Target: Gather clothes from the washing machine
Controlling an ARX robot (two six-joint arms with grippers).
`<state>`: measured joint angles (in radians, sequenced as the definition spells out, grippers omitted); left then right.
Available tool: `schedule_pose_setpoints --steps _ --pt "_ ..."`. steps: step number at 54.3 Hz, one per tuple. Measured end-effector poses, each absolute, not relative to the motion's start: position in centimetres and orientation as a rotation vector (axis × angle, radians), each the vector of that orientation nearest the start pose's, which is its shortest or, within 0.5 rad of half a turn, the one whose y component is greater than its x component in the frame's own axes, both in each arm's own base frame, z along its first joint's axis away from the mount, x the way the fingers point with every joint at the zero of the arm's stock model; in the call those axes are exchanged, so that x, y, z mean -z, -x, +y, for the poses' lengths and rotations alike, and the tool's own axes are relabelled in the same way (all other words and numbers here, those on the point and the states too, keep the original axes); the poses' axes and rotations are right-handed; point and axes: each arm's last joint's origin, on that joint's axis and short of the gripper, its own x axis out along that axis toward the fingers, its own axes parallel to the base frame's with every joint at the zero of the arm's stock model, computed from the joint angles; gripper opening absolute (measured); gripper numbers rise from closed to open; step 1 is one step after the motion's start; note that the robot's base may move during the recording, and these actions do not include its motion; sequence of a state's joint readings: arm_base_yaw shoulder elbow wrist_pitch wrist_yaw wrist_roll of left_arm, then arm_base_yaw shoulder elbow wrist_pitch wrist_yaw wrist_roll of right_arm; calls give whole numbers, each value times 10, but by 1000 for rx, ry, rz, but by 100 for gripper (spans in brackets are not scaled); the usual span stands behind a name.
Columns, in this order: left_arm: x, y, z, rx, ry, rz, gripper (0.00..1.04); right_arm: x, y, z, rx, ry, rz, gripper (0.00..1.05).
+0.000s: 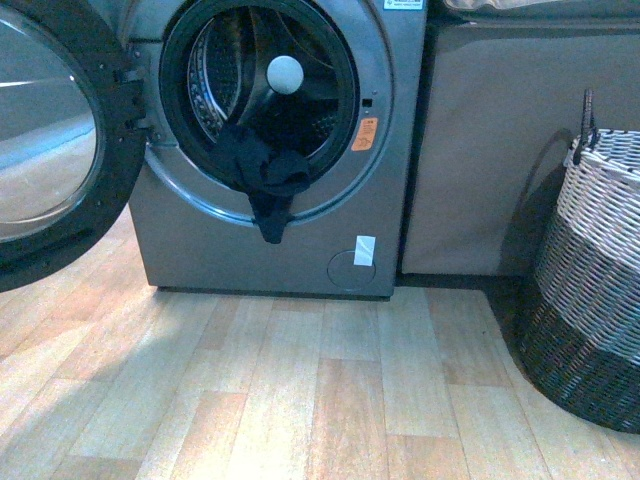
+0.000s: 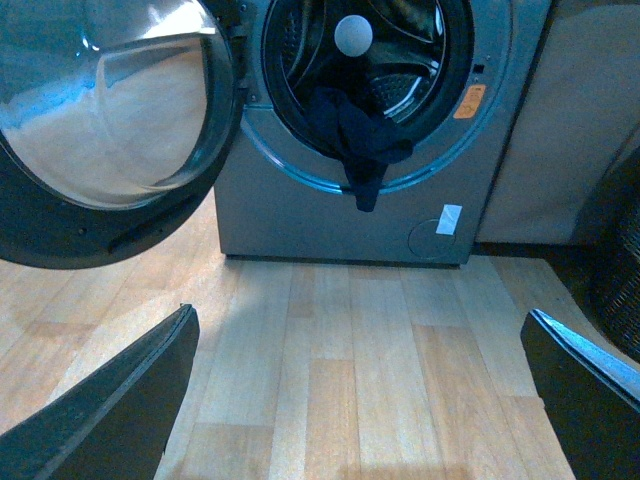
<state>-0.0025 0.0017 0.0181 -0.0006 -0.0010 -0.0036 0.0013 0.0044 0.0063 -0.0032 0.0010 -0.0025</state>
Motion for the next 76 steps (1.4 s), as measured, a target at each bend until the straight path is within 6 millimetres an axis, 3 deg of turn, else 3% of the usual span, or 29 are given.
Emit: schedule_pose_setpoints --steps 76 --pt "-169 -97 0 2 4 -15 98 -165 -98 0 -2 3 1 97"
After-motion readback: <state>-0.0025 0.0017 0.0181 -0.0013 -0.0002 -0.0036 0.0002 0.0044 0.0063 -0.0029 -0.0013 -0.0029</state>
